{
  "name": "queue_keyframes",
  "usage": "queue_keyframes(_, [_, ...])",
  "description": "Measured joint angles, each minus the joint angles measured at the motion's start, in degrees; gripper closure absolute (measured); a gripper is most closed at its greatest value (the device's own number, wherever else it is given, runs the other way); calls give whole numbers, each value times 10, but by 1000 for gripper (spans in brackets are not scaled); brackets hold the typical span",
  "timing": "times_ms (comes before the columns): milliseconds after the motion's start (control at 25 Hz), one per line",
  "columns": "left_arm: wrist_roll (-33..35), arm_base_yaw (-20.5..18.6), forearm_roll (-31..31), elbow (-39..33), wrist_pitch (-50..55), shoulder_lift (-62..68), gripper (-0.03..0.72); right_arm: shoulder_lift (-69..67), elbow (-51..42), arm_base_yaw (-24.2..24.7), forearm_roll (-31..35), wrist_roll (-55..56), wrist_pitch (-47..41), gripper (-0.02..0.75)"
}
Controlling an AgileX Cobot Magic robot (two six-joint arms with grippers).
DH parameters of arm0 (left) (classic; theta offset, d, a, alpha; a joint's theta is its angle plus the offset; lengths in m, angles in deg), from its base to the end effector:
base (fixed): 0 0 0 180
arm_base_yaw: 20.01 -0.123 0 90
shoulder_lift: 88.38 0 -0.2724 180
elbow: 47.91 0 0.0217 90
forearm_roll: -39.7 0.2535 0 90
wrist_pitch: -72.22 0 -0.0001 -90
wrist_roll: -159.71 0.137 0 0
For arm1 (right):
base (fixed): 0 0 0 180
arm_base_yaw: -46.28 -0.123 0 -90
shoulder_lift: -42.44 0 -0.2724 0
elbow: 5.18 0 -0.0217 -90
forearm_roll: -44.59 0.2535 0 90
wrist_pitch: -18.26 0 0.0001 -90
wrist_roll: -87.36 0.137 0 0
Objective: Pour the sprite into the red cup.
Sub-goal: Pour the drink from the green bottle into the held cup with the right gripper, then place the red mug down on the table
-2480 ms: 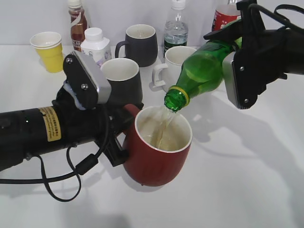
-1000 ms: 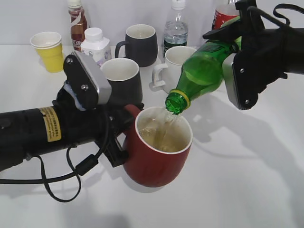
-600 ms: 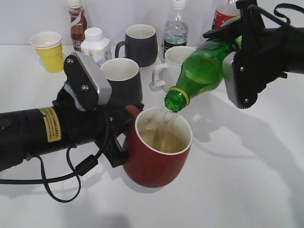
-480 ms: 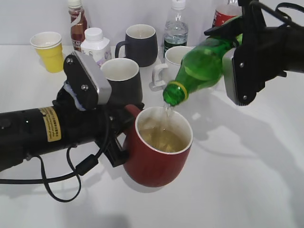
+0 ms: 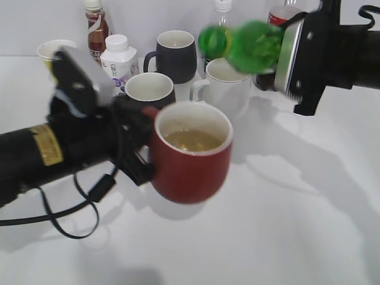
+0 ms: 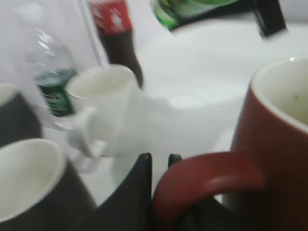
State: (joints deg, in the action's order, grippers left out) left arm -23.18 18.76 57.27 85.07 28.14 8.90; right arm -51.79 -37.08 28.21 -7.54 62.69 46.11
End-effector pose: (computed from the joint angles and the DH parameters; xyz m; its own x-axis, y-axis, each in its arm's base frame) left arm 0.2403 -0.2299 0.1730 -0.0211 0.2331 -0.9722 0.7881 0.6023 0.1273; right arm 0.3253 0.1592 0.2230 0.5104 -0.7702 -0.3826 -0.4620 0.1296 -0.8773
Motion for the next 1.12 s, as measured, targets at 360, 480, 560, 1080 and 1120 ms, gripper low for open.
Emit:
queue_keyframes(360, [41, -77, -136, -85, -50, -87, 617, -9, -3, 0, 45, 336, 108, 336])
queue_keyframes(480, [67, -114, -172, -100, -50, -112, 617, -31, -3, 0, 114, 352, 149, 339])
queue_keyframes(560, [91, -136, -205, -104, -50, -120, 617, -44, 1, 0, 160, 355, 162, 339])
queue_keyframes(1080, [133, -296, -271, -105, -118, -22, 617, -103, 42, 0, 420, 318, 126, 345])
queue_keyframes(1120, [133, -299, -272, -105, -137, -1, 617, -107, 43, 0, 449, 308, 126, 345])
